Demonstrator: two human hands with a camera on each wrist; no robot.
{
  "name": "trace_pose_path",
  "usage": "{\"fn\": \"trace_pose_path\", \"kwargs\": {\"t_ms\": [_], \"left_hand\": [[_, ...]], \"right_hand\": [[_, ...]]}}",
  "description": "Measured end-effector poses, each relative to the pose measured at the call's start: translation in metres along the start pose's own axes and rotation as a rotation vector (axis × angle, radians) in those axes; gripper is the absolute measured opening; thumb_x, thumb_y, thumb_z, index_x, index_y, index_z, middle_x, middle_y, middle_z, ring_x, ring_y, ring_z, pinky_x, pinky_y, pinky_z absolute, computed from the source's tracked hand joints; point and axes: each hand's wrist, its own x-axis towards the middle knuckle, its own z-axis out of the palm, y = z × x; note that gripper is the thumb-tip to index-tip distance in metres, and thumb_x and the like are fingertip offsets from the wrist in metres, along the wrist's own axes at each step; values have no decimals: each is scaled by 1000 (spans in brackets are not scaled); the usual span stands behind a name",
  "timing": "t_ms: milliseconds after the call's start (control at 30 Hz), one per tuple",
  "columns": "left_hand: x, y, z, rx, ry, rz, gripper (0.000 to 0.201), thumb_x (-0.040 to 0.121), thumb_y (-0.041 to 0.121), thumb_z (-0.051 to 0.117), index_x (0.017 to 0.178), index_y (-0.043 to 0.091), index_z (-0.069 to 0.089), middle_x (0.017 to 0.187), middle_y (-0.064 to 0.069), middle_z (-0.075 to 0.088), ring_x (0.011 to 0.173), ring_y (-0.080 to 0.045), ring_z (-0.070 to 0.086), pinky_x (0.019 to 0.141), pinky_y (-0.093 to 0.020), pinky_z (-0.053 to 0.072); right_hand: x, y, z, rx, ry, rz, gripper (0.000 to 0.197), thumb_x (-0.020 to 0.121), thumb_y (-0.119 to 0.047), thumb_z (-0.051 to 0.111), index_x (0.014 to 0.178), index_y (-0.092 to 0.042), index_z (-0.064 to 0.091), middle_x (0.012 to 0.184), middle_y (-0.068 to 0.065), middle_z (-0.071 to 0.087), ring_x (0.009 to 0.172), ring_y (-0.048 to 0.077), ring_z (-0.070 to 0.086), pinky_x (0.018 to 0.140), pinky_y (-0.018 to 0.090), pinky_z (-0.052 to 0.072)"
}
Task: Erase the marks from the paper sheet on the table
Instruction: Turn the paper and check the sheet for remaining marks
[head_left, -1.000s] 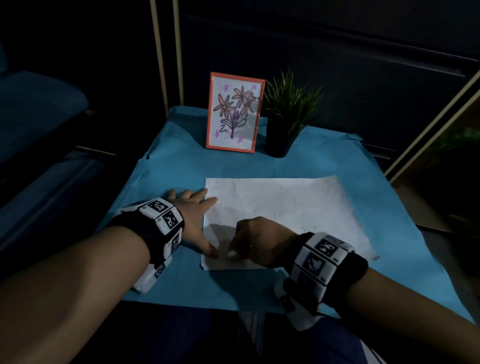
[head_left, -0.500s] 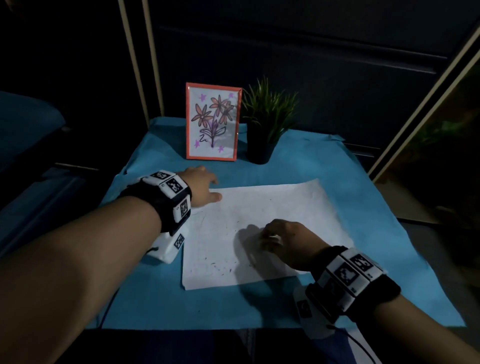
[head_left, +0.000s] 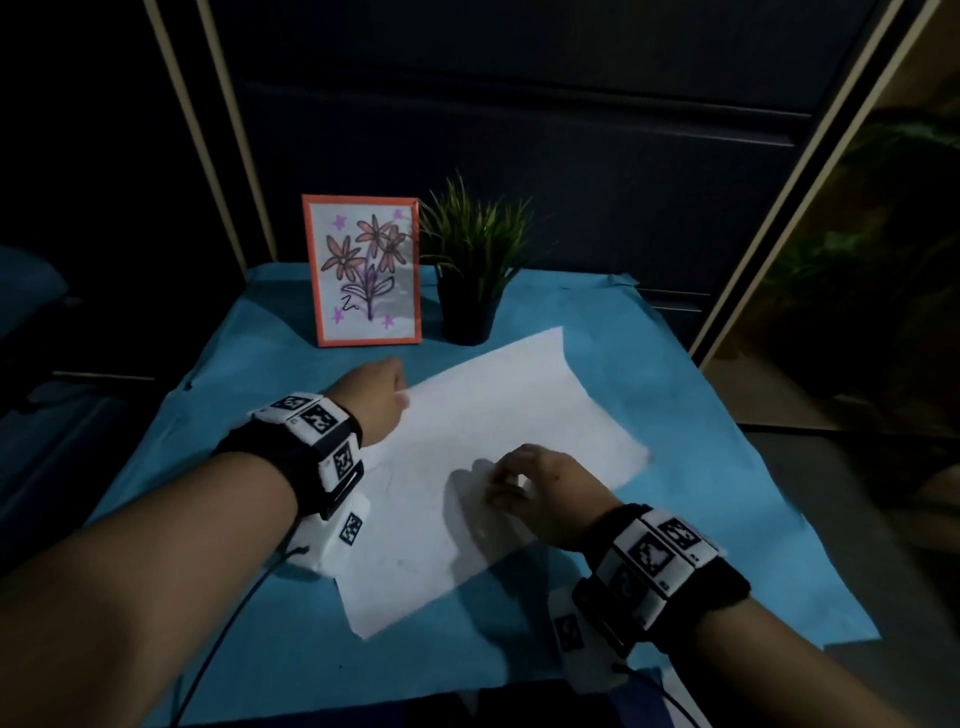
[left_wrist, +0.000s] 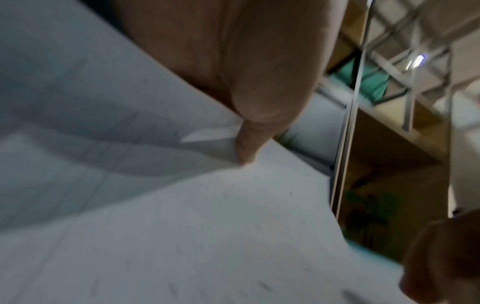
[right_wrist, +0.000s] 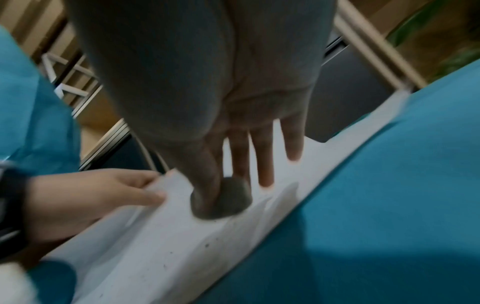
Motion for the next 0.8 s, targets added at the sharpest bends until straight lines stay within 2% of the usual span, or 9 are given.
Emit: {"fn": "trace_pose_path", "kwargs": {"t_ms": [67,133,200,267,367,467,567,667,800], "left_hand": [[-9,3,-9,-142,145,93,8,100,18,44,96,13,41,87,-5,54,81,-25,50,65,-32,34],[-20,5,-18,-361,239,210,8,101,16,44,109,15,43,97,-2,60,89,-22,57,73,-31,42],[-31,5,-23,-515,336,315,23,100,14,45,123,18,48,110,-1,64,99,-15,60,85,-28,45],[-41,5,-23,-597,436,384,21,100,16,47,118,21,57,107,4,66,98,-7,59,85,-24,44],[-56,8,-17,-755,475,425,19,95,26,46,105,36,59,105,21,68,101,0,61,89,-17,45],[-68,12,-12,-796,475,407,22,93,25,46,106,38,58,107,30,65,107,7,57,92,-10,40],[-76,11,-10,-785,487,374,25,93,28,45,110,19,62,107,13,69,106,-9,62,93,-21,45],[-82,11,-19,-821,554,279,19,100,19,48,109,11,62,99,3,69,99,-18,64,89,-29,48],[-87,6,-32,-743,596,184,16,101,14,46,102,9,61,91,-3,68,88,-26,63,78,-31,49]], "right_hand": [[-1,5,-5,74,195,72,12,83,-24,71,92,-15,73,102,4,59,93,19,60,81,22,43],[-1,10,-13,181,468,126,16,80,-25,75,87,-11,74,104,6,53,96,21,58,80,15,37],[-1,13,-27,286,579,226,18,80,-28,74,91,-13,73,123,12,46,116,24,51,87,8,28],[-2,17,-41,393,483,365,21,82,-34,71,97,-19,70,145,12,31,135,19,33,89,8,22],[-1,20,-56,434,418,374,17,83,-38,69,97,-29,68,151,11,31,143,11,19,93,13,23],[4,14,-64,442,415,294,12,83,-36,70,94,-32,67,144,6,44,139,12,31,103,23,28],[13,4,-69,542,442,249,6,81,-32,73,81,-31,67,115,7,66,113,18,59,92,30,45],[18,-9,-76,534,501,266,10,85,-25,69,91,-17,67,97,5,69,95,20,64,69,17,45],[22,-16,-85,349,457,386,38,93,-13,55,127,4,47,123,15,54,116,31,51,88,30,41]]}}
